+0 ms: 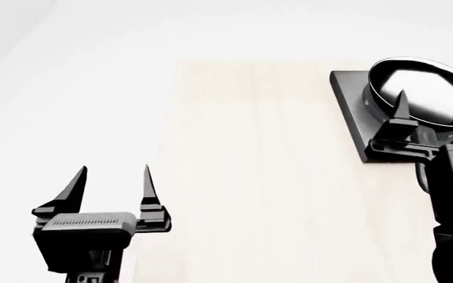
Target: Turn on the stove and put the frying pan on it.
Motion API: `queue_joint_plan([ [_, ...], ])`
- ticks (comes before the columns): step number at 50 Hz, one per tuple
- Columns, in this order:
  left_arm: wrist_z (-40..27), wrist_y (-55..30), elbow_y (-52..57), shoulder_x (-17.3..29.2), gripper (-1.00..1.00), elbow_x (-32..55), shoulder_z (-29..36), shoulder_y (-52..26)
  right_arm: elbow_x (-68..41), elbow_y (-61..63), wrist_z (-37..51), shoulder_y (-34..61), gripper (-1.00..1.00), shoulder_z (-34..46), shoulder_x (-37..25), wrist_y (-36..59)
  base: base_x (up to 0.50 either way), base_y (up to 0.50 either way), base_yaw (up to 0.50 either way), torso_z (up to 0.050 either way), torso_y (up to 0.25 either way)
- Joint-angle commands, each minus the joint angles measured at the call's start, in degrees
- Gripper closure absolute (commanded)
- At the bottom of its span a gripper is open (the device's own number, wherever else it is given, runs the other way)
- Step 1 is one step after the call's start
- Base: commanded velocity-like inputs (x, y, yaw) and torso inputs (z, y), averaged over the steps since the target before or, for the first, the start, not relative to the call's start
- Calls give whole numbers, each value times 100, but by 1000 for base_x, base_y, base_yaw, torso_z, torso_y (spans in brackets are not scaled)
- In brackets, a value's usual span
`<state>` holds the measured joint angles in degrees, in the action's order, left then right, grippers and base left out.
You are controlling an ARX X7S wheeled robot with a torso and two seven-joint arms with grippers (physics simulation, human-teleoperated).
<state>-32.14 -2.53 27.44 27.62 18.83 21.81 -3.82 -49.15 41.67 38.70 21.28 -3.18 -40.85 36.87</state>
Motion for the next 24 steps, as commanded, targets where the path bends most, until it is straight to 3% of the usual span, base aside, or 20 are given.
queue_joint_plan([
  [1,-105,-312,585,144,-100,85,-68,-149,-53,669,60,-125,-100,-70,-28,-163,0,0,0,0,0],
  [24,-345,-791,1554,366,-100,301,-243,-323,-931,1522,655,182,-100,-449,-407,67,0,0,0,0,0],
])
